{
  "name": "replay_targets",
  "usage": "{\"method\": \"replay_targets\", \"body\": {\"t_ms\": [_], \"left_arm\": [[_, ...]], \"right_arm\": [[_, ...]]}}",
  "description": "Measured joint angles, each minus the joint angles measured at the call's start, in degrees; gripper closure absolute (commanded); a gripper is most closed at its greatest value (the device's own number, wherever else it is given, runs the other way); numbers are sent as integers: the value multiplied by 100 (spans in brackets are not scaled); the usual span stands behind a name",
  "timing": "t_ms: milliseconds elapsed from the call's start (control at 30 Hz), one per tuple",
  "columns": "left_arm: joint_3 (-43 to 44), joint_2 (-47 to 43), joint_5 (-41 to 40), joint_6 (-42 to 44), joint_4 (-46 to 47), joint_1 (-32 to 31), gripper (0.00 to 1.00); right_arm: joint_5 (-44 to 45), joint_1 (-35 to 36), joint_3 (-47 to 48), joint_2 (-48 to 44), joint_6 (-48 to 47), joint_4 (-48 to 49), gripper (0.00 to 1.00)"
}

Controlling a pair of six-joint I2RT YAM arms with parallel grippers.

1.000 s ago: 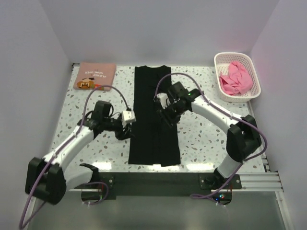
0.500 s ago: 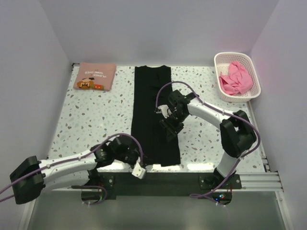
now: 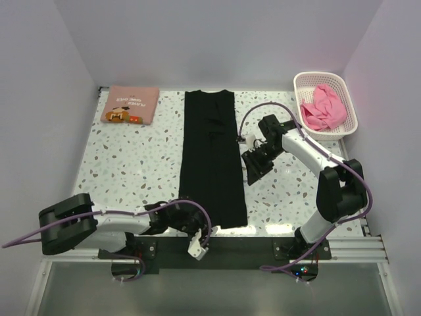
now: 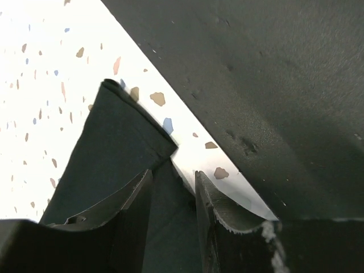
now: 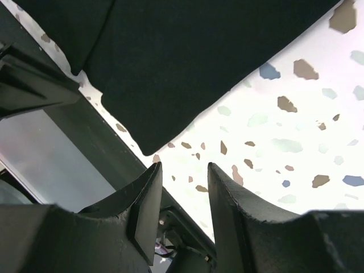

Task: Fold and stack the t-shirts
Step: Fold the tshirt

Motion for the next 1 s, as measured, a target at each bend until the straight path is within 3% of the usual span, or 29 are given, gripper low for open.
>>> {"method": "replay_targets", "body": {"t_ms": [700, 800, 900, 1000], "left_arm": [[420, 1401, -101, 588, 1012, -44, 60], [492, 1495, -59, 612, 1016, -44, 66], [509, 1534, -50, 629, 1008, -44, 77], [511, 1532, -48, 678, 1001, -44, 80]], "right_arm": [[-4, -256, 52, 125, -282, -350, 60], [-4, -310, 79, 210, -319, -369, 60], [-7, -354, 85, 289, -348, -393, 60], [-7, -382, 85, 334, -367, -417, 60]]}}
